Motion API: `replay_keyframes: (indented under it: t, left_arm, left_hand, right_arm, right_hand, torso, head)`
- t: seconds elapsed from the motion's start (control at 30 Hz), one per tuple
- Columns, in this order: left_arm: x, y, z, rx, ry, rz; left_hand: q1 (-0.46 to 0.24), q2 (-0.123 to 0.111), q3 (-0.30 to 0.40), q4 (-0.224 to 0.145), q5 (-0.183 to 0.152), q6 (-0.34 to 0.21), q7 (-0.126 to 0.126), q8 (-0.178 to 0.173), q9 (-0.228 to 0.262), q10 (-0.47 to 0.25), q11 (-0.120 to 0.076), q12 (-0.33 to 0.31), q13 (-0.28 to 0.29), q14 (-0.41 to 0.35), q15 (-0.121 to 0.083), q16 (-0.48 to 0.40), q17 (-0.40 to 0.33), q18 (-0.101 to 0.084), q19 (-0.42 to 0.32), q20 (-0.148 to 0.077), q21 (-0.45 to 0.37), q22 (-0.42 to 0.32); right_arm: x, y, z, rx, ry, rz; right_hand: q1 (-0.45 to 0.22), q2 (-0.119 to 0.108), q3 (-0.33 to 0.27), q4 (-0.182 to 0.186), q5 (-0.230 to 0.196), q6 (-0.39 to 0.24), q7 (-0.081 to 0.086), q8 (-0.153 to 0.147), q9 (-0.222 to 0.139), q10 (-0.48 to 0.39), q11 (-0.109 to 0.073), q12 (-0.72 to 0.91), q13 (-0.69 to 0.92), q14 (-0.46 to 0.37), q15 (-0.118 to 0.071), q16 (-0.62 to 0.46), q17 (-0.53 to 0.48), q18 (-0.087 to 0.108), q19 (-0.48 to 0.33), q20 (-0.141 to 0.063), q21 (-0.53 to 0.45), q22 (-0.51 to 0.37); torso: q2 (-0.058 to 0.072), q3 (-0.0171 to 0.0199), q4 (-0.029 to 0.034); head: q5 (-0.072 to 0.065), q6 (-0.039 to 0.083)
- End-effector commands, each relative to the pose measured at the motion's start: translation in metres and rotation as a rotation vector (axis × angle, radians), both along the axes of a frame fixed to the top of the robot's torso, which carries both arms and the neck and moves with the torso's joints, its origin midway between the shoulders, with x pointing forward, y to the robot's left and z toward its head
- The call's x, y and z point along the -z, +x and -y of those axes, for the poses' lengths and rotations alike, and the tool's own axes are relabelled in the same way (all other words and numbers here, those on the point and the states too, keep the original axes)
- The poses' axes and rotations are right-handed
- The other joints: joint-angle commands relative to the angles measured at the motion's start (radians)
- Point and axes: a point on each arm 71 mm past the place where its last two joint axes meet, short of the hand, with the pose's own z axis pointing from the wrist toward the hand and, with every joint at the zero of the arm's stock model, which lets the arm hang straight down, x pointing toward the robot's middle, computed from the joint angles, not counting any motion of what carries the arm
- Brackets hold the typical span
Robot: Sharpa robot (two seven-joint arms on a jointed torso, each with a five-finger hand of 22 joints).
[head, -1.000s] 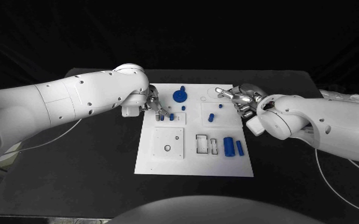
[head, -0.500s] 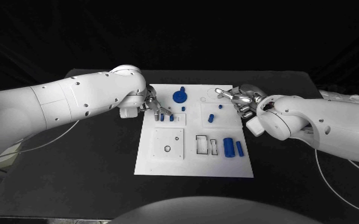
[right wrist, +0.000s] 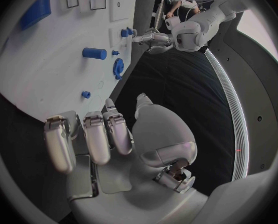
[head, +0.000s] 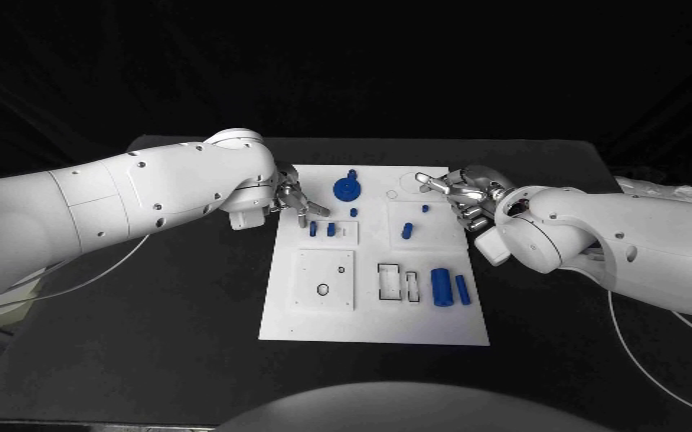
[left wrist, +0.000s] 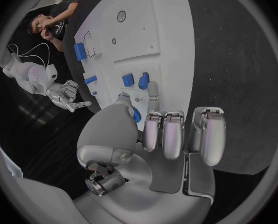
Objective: Assemble the parts on the task board
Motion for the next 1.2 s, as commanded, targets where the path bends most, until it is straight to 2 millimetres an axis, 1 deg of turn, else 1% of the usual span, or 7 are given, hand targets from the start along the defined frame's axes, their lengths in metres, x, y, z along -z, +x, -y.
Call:
replay_keyframes:
  t: [0.03, 0.13, 0.17, 0.23, 0.33, 0.6, 1.2]
  left_arm:
    - [-0.002, 0.001, 0.004, 0.012, -0.041, 0.016]
    - [-0.001, 0.002, 0.004, 0.025, -0.038, 0.001]
    - [-0.002, 0.003, 0.005, 0.033, -0.033, -0.010]
    - [-0.002, 0.004, 0.005, 0.041, -0.027, -0.022]
    - [-0.004, 0.008, 0.006, 0.058, -0.011, -0.044]
    - [-0.004, 0.020, 0.005, 0.109, 0.014, -0.131]
    - [-0.003, 0.029, 0.010, 0.151, 0.015, -0.202]
  left_hand:
    - [0.031, 0.003, 0.004, 0.000, 0.061, 0.002, -0.005, 0.004, 0.002, 0.106, -0.004, 0.002, 0.263, 0.107, 0.001, 0.003, 0.263, -0.007, 0.105, 0.003, 0.002, 0.263]
    - [0.079, -0.003, 0.012, 0.000, 0.172, 0.002, -0.011, 0.004, 0.004, 0.106, -0.009, 0.002, 0.263, 0.107, -0.002, 0.003, 0.263, -0.007, 0.105, 0.001, 0.002, 0.263]
    - [0.098, -0.007, 0.017, 0.001, 0.234, 0.005, -0.014, 0.006, 0.005, 0.106, -0.012, 0.002, 0.263, 0.107, -0.004, 0.003, 0.263, -0.007, 0.105, 0.000, 0.002, 0.263]
    - [0.112, -0.013, 0.020, 0.002, 0.294, 0.011, -0.018, 0.011, 0.009, 0.106, -0.016, 0.002, 0.263, 0.107, -0.004, 0.003, 0.263, -0.007, 0.105, -0.001, 0.002, 0.263]
    - [0.120, -0.019, 0.021, 0.002, 0.324, 0.014, -0.021, 0.016, 0.016, 0.106, -0.019, 0.002, 0.263, 0.107, -0.005, 0.003, 0.263, -0.007, 0.105, -0.002, 0.002, 0.263]
    - [0.130, -0.031, 0.021, 0.002, 0.337, 0.010, -0.023, 0.022, 0.026, 0.106, -0.021, 0.002, 0.263, 0.107, -0.006, 0.003, 0.263, -0.007, 0.105, -0.003, 0.002, 0.263]
    - [0.132, -0.033, 0.022, 0.002, 0.331, 0.005, -0.023, 0.027, 0.035, 0.106, -0.021, 0.002, 0.263, 0.107, -0.006, 0.003, 0.263, -0.007, 0.105, -0.003, 0.002, 0.263]
  right_arm:
    - [0.000, 0.000, -0.001, -0.011, 0.000, 0.000]
    - [0.000, 0.000, -0.001, -0.010, 0.000, -0.001]
    - [0.000, 0.000, -0.001, -0.011, 0.000, -0.001]
    - [0.000, 0.000, -0.001, -0.011, 0.000, -0.001]
    - [0.001, 0.000, -0.001, -0.012, 0.000, -0.002]
    - [0.001, 0.000, -0.002, -0.012, 0.000, -0.003]
    - [0.001, -0.001, -0.003, -0.015, 0.000, -0.005]
  right_hand:
    - [0.001, 0.009, -0.005, 0.000, 0.004, 0.006, 0.041, 0.005, 0.002, 0.105, 0.010, -0.001, 0.262, 0.106, 0.006, 0.004, 0.263, -0.007, 0.103, 0.006, 0.004, 0.264]
    - [0.001, 0.009, -0.005, 0.000, 0.004, 0.006, 0.041, 0.005, 0.002, 0.105, 0.010, -0.001, 0.262, 0.106, 0.006, 0.004, 0.263, -0.007, 0.103, 0.006, 0.004, 0.264]
    - [0.001, 0.009, -0.005, 0.000, 0.004, 0.006, 0.041, 0.005, 0.002, 0.105, 0.010, -0.001, 0.262, 0.106, 0.006, 0.004, 0.263, -0.007, 0.103, 0.006, 0.004, 0.264]
    - [0.001, 0.009, -0.005, 0.000, 0.004, 0.006, 0.041, 0.005, 0.002, 0.105, 0.010, -0.001, 0.262, 0.106, 0.006, 0.004, 0.263, -0.007, 0.103, 0.006, 0.004, 0.264]
    - [0.001, 0.009, -0.005, 0.000, 0.004, 0.006, 0.041, 0.005, 0.002, 0.105, 0.010, -0.001, 0.262, 0.106, 0.006, 0.004, 0.263, -0.007, 0.103, 0.006, 0.004, 0.264]
    - [0.002, 0.009, -0.005, 0.000, 0.004, 0.006, 0.041, 0.005, 0.002, 0.105, 0.010, -0.001, 0.262, 0.106, 0.006, 0.004, 0.263, -0.007, 0.103, 0.006, 0.004, 0.264]
    - [0.002, 0.009, -0.005, 0.000, 0.004, 0.006, 0.041, 0.005, 0.002, 0.105, 0.010, -0.001, 0.262, 0.106, 0.006, 0.004, 0.263, -0.007, 0.103, 0.006, 0.004, 0.264]
  torso:
    - [0.000, 0.0004, -0.0005]
    - [0.000, 0.0005, -0.0009]
    - [0.000, 0.0005, -0.0009]
    - [0.000, 0.0007, -0.0007]
    - [0.000, 0.0006, -0.0015]
    - [0.002, 0.0001, -0.0012]
    - [0.000, 0.0003, -0.0004]
  head:
    - [-0.002, 0.002]
    - [-0.001, 0.002]
    - [-0.001, 0.003]
    - [0.000, 0.002]
    - [0.000, 0.002]
    - [-0.001, 0.003]
    - [-0.003, -0.001]
